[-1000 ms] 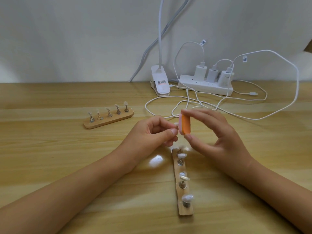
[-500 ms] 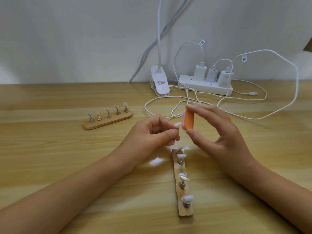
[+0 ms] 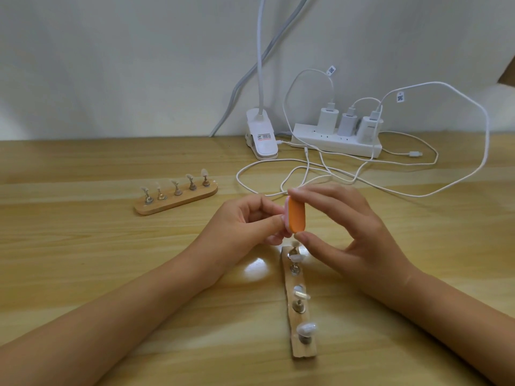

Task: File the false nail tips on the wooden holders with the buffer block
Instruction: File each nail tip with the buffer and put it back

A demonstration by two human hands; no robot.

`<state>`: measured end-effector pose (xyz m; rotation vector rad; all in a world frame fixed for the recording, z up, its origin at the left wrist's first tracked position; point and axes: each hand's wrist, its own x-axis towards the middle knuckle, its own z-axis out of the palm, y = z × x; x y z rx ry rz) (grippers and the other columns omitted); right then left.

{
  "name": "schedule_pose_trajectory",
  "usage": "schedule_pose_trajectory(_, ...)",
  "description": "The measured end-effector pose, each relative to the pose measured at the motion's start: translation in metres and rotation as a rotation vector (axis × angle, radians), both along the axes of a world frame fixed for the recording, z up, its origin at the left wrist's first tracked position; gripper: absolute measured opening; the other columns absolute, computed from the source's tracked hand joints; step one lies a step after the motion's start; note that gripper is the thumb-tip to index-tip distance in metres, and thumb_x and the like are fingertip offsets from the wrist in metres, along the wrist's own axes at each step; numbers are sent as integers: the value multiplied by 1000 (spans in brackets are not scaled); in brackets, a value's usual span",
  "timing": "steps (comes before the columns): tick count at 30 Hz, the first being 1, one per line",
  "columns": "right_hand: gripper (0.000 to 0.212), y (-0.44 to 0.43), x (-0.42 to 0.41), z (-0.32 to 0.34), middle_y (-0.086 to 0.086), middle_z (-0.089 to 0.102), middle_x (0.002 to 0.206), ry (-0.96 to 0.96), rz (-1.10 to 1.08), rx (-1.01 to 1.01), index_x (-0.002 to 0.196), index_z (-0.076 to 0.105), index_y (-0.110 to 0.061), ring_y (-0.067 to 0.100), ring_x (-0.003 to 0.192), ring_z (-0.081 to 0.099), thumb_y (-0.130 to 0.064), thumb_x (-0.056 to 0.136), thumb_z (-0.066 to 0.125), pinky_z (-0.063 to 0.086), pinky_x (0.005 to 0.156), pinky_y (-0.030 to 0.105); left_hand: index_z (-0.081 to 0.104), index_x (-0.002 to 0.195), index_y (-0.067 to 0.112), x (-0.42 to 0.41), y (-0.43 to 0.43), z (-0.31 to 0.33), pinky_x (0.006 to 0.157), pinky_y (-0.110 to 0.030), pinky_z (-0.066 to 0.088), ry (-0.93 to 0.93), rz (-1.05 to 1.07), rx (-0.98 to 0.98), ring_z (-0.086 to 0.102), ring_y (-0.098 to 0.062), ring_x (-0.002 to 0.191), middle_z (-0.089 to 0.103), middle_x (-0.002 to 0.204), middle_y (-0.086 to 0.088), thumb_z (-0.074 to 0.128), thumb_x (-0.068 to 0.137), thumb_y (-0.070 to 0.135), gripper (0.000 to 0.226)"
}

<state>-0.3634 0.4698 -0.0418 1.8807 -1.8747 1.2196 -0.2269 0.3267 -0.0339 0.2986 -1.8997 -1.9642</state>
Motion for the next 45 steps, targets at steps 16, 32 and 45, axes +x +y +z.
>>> schedule_pose_trajectory(16, 46, -1, 2, 2, 2, 63, 121, -16, 16, -3, 130, 60, -12, 24, 113, 57, -26, 87, 61, 37, 102, 32, 65, 86, 12, 0, -2, -4, 70, -18, 52, 35, 19, -93, 66, -7, 74, 72, 80, -4, 68, 76, 24, 16)
schedule_pose_trajectory(32, 43, 1, 4, 5, 2, 64, 114, -45, -8, -3, 124, 64, -15, 23, 109, 57, -27, 83, 60, 38, 101, 32, 73, 88, 22, 1, 1, -2, 69, -15, 48, 18, 43, -300, 61, -3, 71, 69, 76, 8, 67, 88, 7, 16)
schedule_pose_trajectory(45, 35, 1, -6, 9, -8, 65, 116, -409, -98, 50, 119, 66, -26, 14, 115, 55, -23, 84, 72, 43, 101, 31, 70, 90, 29, 0, -1, -6, 83, -31, 56, 10, 99, -296, 66, -9, 85, 72, 88, 2, 69, 82, 33, 9)
